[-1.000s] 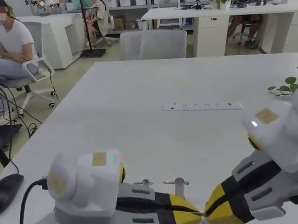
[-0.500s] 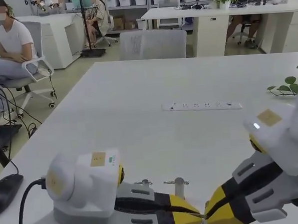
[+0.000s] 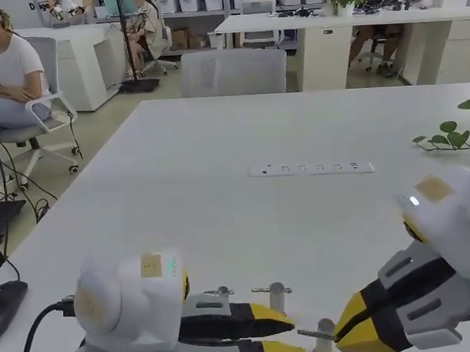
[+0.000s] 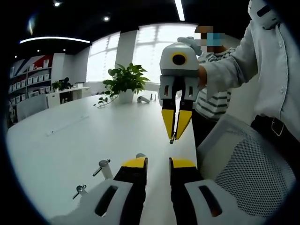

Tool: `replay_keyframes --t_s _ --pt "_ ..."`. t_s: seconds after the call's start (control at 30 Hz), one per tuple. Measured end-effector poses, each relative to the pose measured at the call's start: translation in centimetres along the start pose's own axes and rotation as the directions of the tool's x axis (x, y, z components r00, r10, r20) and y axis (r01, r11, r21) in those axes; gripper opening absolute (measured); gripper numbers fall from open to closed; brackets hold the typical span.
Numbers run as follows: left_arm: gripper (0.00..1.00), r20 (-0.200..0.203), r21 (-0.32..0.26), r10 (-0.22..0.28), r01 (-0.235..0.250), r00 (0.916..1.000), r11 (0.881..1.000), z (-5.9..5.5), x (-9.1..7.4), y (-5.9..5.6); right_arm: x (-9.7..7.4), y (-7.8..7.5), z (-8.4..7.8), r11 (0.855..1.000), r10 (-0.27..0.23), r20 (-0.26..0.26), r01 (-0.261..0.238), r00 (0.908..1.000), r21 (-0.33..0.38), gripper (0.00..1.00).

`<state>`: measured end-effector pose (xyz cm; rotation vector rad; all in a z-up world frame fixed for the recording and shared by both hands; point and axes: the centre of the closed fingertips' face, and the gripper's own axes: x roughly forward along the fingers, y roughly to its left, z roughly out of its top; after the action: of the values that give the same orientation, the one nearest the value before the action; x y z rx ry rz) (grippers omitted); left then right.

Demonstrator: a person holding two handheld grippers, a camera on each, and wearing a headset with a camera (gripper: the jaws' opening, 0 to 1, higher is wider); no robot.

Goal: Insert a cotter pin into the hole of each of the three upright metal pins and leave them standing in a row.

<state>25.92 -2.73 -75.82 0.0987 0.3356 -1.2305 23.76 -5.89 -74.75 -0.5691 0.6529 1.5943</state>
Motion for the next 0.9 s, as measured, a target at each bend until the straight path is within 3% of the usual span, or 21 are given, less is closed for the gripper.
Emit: replay_keyframes --t_s 0.4,0.67,0.9 --pt "0.26 -0.07 0.036 0.043 -0.04 0.9966 0.999 -2.6 2.8 2.2 -0.9 -1.0 -2.8 0.998 -0.063 -0.059 0.065 0.9963 0.028 0.04" --pt "0.26 -0.085 0.036 0.073 -0.071 0.9937 0.997 -3.9 4.8 2.9 -1.7 -2.3 -5.2 0.995 -0.096 -0.111 0.099 0.9891 0.017 0.04" --pt "0.25 -0.094 0.009 0.082 -0.082 0.9922 0.997 -5.3 5.5 3.5 -2.0 -3.4 -6.7 0.994 -0.113 -0.161 0.113 0.9805 -0.009 0.04"
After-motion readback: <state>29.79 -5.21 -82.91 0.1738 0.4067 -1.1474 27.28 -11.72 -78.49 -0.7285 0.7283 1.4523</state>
